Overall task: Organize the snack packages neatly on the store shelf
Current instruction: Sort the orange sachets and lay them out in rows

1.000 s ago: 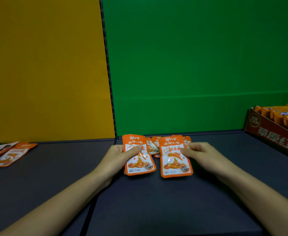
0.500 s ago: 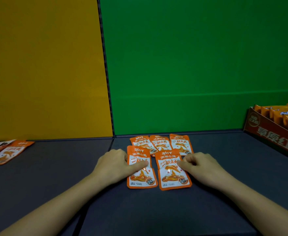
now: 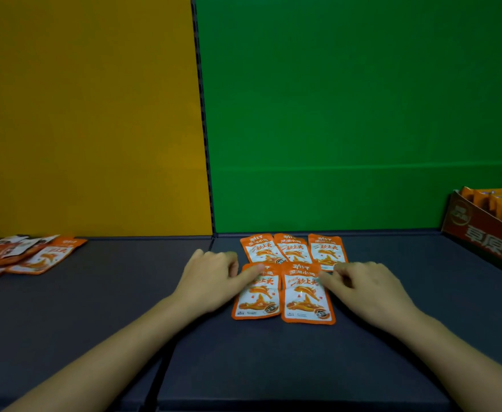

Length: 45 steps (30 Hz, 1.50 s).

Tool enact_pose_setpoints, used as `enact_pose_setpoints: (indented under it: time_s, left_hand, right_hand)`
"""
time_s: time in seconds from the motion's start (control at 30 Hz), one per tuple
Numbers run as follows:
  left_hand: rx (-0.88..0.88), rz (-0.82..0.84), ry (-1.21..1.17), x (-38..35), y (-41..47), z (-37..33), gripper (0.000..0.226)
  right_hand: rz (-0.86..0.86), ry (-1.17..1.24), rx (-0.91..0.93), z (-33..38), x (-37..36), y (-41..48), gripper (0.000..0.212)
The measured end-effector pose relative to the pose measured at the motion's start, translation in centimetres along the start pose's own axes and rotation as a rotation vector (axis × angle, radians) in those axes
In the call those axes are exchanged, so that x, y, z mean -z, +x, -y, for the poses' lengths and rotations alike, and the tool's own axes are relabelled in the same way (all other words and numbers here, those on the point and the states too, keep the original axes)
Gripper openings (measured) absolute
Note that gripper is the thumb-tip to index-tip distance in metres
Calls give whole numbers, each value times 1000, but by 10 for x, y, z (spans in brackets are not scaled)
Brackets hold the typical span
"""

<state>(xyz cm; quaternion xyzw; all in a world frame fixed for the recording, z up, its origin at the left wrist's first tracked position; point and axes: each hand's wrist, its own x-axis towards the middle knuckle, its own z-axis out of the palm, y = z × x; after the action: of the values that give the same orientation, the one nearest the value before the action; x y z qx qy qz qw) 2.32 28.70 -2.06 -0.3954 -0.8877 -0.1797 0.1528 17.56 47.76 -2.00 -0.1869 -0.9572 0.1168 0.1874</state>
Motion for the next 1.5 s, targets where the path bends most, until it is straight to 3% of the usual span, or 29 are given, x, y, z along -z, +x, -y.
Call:
enact_pose_setpoints:
  time_s: [0.2, 0.37, 0.53, 0.63, 0.77, 1.07, 1.3, 1.5]
  left_hand:
    - [-139, -169, 59, 26, -27, 22, 28]
    - [-144, -205, 76, 52, -70, 62, 24]
    - [-30, -229, 81, 96, -125, 126, 28]
    - [42, -245, 97, 124, -164, 170, 35]
    - [163, -235, 91, 154, -212, 226, 23]
    - [315, -219, 147, 204, -283, 322, 23]
    - [478, -211, 167, 210, -268, 377, 25]
    - [518, -183, 121, 201, -205, 418, 31]
  right_hand:
    - [-30, 237, 309, 29, 2, -1, 10]
    - [30, 212, 476, 88, -11, 0, 11]
    - [57, 215, 568, 167, -29, 0, 11]
    - [94, 206, 558, 221, -44, -4, 11]
    - [144, 217, 536, 289, -67, -14, 10]
    - [212, 255, 424, 413, -110, -20, 6]
    - [279, 227, 296, 461, -139, 18, 7]
    - [294, 227, 183, 480, -157, 66, 35]
